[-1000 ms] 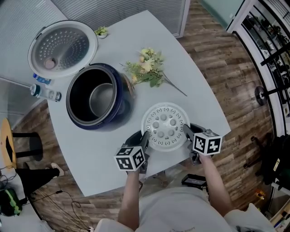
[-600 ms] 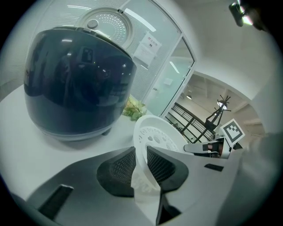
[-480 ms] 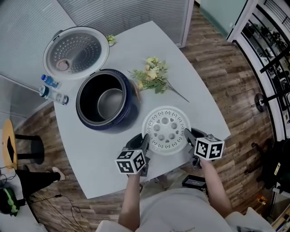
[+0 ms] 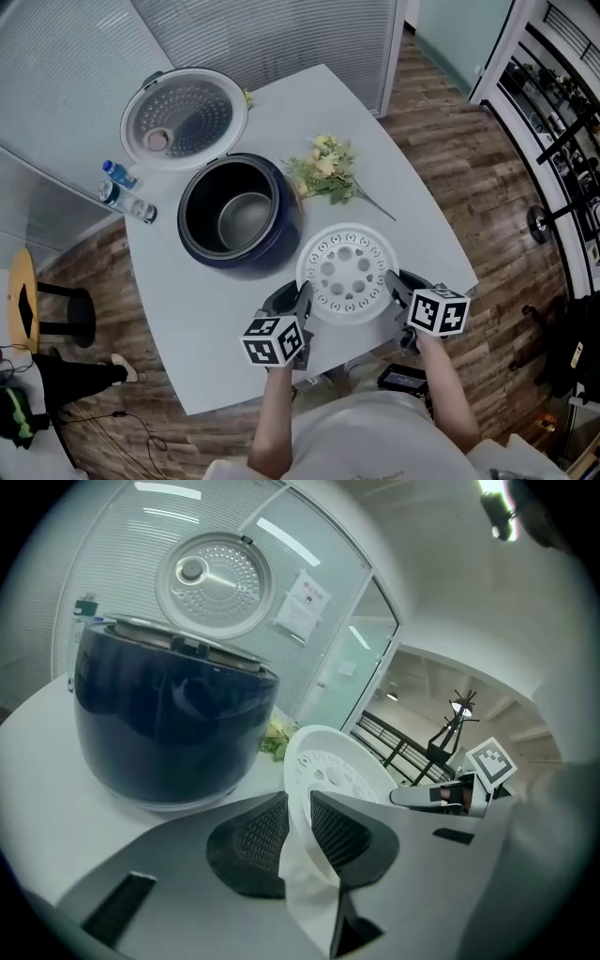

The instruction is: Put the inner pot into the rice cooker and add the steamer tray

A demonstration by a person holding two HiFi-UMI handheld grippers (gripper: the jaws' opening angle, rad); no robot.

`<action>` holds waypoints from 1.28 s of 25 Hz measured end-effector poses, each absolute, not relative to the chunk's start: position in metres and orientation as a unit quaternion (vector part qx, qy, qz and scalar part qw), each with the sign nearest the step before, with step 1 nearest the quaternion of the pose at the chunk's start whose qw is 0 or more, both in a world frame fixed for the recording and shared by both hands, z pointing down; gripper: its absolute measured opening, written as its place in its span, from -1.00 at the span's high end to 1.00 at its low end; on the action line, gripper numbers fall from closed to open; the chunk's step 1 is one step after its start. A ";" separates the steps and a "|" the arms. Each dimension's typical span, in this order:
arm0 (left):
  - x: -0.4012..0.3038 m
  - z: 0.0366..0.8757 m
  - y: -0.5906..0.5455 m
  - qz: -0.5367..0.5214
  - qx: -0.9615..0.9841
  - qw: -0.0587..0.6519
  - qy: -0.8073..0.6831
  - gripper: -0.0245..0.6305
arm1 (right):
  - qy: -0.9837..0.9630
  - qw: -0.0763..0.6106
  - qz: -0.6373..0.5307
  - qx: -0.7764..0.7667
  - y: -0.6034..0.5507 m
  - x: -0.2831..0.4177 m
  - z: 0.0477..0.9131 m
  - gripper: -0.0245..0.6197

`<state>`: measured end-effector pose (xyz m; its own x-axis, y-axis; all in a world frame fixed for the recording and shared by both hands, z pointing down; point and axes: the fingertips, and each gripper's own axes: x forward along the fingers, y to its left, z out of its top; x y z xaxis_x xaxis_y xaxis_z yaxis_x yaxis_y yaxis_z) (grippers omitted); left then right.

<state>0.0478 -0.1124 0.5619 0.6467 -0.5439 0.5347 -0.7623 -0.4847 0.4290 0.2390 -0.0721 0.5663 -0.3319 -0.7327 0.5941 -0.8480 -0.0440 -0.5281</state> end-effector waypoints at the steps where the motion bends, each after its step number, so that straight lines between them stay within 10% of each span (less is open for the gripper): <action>1: 0.045 0.559 -0.112 0.162 0.847 0.327 -0.387 0.70 | -0.690 0.058 0.437 0.574 -0.073 0.237 0.561 0.70; 32: -0.039 0.439 -0.106 0.012 0.864 0.279 -0.420 0.73 | -0.744 -0.045 0.363 0.559 -0.081 0.162 0.439 0.72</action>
